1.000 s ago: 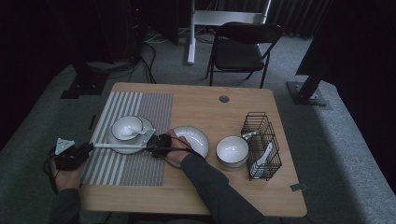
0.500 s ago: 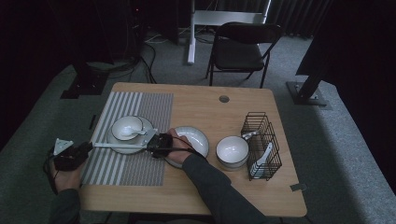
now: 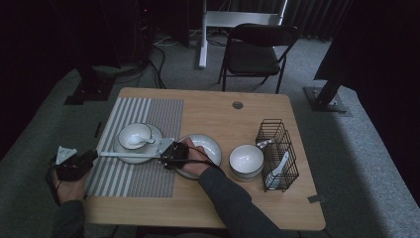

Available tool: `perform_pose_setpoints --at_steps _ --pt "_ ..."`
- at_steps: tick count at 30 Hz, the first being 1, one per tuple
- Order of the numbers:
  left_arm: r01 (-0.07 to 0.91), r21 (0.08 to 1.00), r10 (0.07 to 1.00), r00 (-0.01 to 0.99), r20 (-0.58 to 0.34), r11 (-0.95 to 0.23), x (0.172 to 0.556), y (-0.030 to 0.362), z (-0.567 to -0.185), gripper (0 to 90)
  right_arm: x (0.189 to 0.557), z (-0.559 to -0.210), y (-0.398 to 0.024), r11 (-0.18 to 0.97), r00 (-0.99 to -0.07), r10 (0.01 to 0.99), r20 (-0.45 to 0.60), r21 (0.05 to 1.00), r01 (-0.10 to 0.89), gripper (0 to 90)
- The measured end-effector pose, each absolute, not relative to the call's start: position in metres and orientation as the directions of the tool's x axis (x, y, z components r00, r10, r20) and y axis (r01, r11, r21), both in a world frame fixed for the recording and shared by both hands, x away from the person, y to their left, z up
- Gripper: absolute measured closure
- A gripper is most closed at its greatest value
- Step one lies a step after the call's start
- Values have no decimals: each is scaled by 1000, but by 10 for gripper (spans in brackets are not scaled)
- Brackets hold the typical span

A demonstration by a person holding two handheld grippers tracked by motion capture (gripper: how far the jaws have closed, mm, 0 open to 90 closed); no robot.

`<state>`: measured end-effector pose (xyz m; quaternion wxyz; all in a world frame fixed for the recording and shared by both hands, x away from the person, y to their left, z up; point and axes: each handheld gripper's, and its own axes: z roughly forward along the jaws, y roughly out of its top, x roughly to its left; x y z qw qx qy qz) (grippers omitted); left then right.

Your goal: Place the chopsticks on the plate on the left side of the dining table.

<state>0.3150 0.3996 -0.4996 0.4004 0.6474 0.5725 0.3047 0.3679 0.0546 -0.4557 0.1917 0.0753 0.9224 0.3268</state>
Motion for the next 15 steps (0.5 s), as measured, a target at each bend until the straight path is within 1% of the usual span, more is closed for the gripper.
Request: perform_pose_setpoints --at_steps 15 --pt "488 872 985 160 -59 -27 316 398 -496 753 360 -455 34 758 -910 293 -294 652 33 584"
